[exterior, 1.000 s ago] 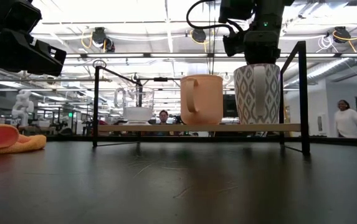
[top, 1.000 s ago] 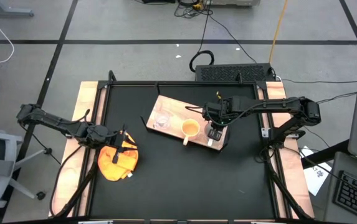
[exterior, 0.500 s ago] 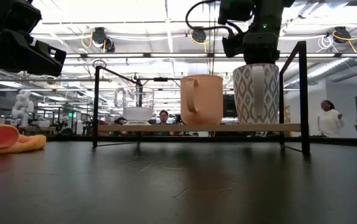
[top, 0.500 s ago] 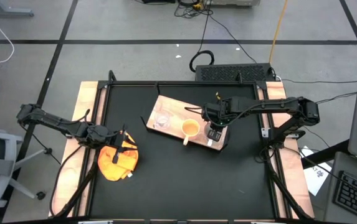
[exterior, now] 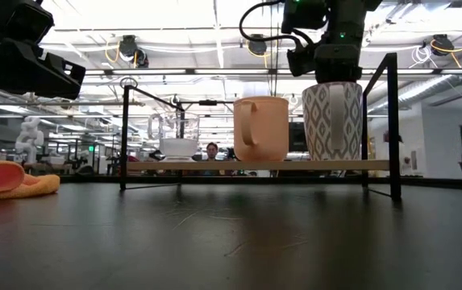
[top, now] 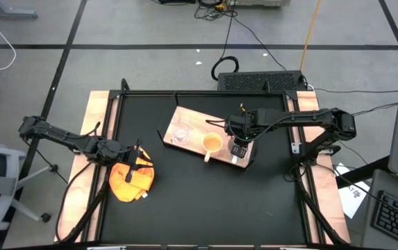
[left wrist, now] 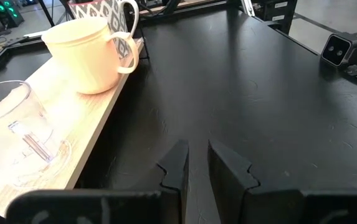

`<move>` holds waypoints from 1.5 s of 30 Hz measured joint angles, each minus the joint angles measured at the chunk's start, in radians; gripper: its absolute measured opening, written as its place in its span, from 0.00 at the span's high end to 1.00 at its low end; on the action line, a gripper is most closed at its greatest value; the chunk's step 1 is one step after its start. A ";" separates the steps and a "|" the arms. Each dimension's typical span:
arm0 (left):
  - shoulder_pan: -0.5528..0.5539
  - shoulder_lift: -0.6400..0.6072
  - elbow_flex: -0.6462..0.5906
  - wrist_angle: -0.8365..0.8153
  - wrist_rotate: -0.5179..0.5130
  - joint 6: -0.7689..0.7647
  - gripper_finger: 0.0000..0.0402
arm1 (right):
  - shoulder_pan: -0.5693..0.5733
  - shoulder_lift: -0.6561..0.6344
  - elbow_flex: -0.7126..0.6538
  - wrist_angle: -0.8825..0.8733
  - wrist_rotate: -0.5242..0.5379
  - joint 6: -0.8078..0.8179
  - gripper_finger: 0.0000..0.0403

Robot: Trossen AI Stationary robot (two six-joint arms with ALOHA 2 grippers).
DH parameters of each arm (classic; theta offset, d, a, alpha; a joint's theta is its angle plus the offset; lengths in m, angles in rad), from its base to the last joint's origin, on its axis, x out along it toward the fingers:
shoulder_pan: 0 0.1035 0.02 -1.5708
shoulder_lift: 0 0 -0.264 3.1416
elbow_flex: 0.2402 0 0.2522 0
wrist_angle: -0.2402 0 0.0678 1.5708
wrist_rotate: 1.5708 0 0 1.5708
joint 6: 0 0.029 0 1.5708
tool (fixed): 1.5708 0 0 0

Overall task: Stack small to large cups/mugs on shelf
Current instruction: Put the gray patterned mug on the shelf, then return to Home Position

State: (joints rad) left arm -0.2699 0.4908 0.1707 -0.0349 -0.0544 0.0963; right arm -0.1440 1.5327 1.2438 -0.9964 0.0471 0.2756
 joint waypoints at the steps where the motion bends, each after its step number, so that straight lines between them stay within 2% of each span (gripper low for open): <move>1: 0.000 0.000 0.000 0.000 0.000 0.000 0.84 | 0.000 0.000 0.000 0.001 0.000 0.000 0.89; 5: 0.000 0.000 0.000 0.000 0.000 0.000 0.84 | 0.002 -0.001 0.001 0.001 0.000 -0.006 0.85; 14: 0.000 0.000 0.000 0.000 0.000 0.003 0.84 | 0.002 -0.001 0.002 0.002 0.000 -0.001 0.63; 20: 0.000 0.000 0.000 0.001 0.000 0.003 0.84 | 0.002 -0.032 0.003 0.002 0.000 -0.001 0.55; 30: 0.000 0.000 0.000 0.014 0.000 0.003 0.84 | 0.018 -0.208 0.004 0.016 0.000 0.021 0.54; 36: 0.000 0.000 0.000 0.039 0.000 0.024 0.84 | 0.071 -0.355 0.004 0.043 -0.052 0.000 0.54; 42: 0.000 0.000 0.000 0.067 0.000 0.042 0.84 | 0.145 -0.488 0.004 0.042 -0.052 -0.001 0.54; 45: 0.000 0.000 0.000 0.072 0.000 0.054 0.84 | 0.190 -0.536 0.004 0.033 -0.047 -0.004 0.58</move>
State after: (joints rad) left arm -0.2696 0.4905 0.1707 0.0372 -0.0544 0.1503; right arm 0.0465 0.9962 1.2478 -0.9638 0.0006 0.2716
